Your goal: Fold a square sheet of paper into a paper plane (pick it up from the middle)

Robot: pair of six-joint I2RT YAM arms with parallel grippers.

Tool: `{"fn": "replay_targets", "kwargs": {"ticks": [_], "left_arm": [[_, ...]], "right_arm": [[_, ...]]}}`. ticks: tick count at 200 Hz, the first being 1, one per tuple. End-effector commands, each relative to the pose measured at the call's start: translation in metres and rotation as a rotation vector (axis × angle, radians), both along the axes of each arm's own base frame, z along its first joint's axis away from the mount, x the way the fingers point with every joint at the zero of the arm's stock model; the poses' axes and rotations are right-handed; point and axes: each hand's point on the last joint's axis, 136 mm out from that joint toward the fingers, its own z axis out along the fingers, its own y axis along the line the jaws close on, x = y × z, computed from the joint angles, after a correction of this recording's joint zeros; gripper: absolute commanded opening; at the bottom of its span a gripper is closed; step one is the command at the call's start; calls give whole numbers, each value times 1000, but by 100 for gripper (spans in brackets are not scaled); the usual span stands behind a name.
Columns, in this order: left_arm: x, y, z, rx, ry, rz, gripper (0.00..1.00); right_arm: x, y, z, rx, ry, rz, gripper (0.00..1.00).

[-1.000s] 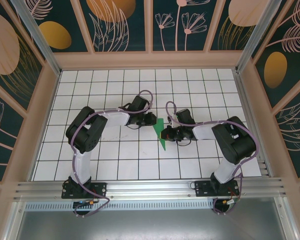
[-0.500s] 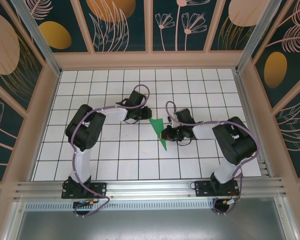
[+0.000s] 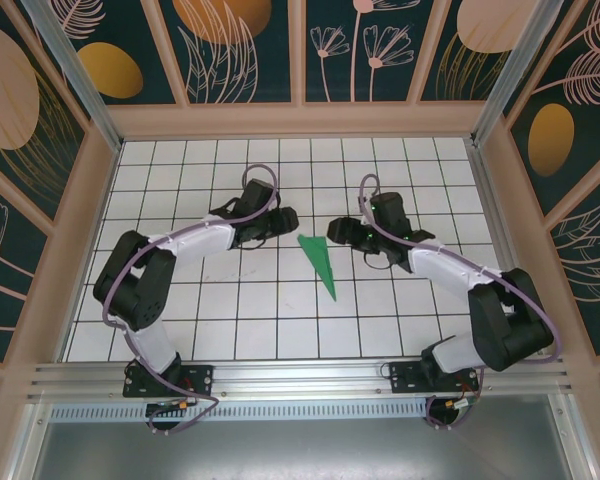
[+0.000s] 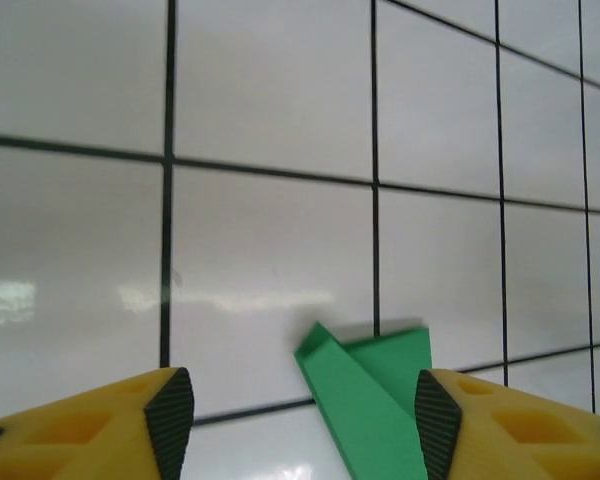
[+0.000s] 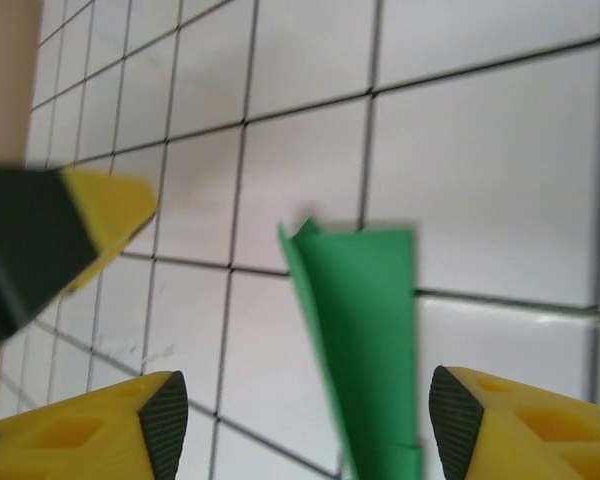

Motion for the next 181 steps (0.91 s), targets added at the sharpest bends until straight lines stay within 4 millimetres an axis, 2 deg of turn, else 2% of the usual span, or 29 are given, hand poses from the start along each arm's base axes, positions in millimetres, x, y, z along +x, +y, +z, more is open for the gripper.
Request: {"fn": "replay_targets", "kwargs": {"ticks": [1, 34, 69, 97, 128, 151, 169, 181], "left_arm": [[-27, -7, -12, 28, 76, 57, 68], [-65, -41, -26, 78, 133, 48, 75], [-84, -69, -37, 142, 165, 34, 77], [-90, -75, -52, 263, 208, 45, 75], [-89, -68, -51, 341, 210, 89, 67], [-85, -65, -42, 333, 188, 125, 56], [-83, -70, -38, 324, 171, 95, 46], [-82, -68, -38, 345, 166, 94, 42]], "right_arm": [[3, -34, -18, -108, -3, -70, 73], [9, -58, -31, -134, -5, -119, 88], [11, -71, -36, -111, -8, -182, 90], [10, -79, -43, -94, 4, -228, 90], [7, -81, -49, -79, 23, -238, 89], [5, -79, -48, -65, 26, -232, 89], [4, -76, -48, -51, 29, -213, 87], [3, -71, -48, -35, 32, -192, 86]]}}
